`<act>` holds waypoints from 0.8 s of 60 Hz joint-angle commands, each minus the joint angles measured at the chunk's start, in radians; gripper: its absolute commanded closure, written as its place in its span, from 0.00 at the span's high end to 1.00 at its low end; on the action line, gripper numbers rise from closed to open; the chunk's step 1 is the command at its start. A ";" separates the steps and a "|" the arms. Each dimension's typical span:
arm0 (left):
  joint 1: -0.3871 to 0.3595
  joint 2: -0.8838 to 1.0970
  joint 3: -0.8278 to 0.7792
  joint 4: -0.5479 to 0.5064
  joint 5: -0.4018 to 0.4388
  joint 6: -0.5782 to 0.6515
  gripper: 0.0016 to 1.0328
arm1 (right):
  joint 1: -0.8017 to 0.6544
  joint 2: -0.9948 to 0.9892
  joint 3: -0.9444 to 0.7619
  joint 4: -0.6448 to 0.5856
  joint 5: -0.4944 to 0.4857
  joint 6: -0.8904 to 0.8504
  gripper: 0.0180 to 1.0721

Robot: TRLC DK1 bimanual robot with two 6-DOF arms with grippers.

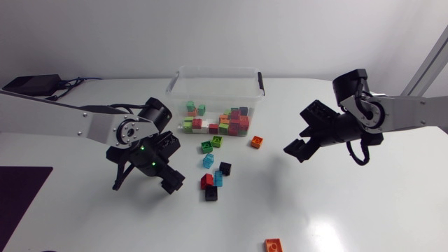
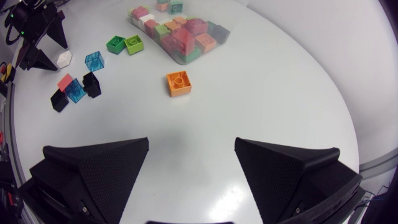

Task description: Place the duplo bricks in the container

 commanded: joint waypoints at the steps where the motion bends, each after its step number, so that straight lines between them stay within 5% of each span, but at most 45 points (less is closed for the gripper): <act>1: -0.009 0.047 0.032 0.008 0.007 0.025 0.79 | 0.018 0.074 0.048 0.009 -0.010 -0.065 0.95; 5: -0.009 0.058 0.036 0.008 0.013 0.037 0.73 | 0.025 0.112 0.078 0.011 -0.052 -0.089 0.95; 12: 0.007 0.089 0.055 0.011 0.064 0.039 0.45 | 0.043 0.213 0.160 0.012 -0.087 -0.106 0.95; 23: 0.007 0.119 0.052 -0.001 0.070 0.042 0.28 | 0.106 0.332 0.236 0.066 -0.078 -0.114 0.91; 35: 0.007 0.084 0.067 -0.062 0.070 0.066 0.24 | 0.123 0.447 0.328 0.069 -0.084 -0.135 0.84; 48: 0.001 -0.051 0.096 -0.088 0.071 0.074 0.24 | 0.117 0.533 0.386 0.097 -0.110 -0.140 0.47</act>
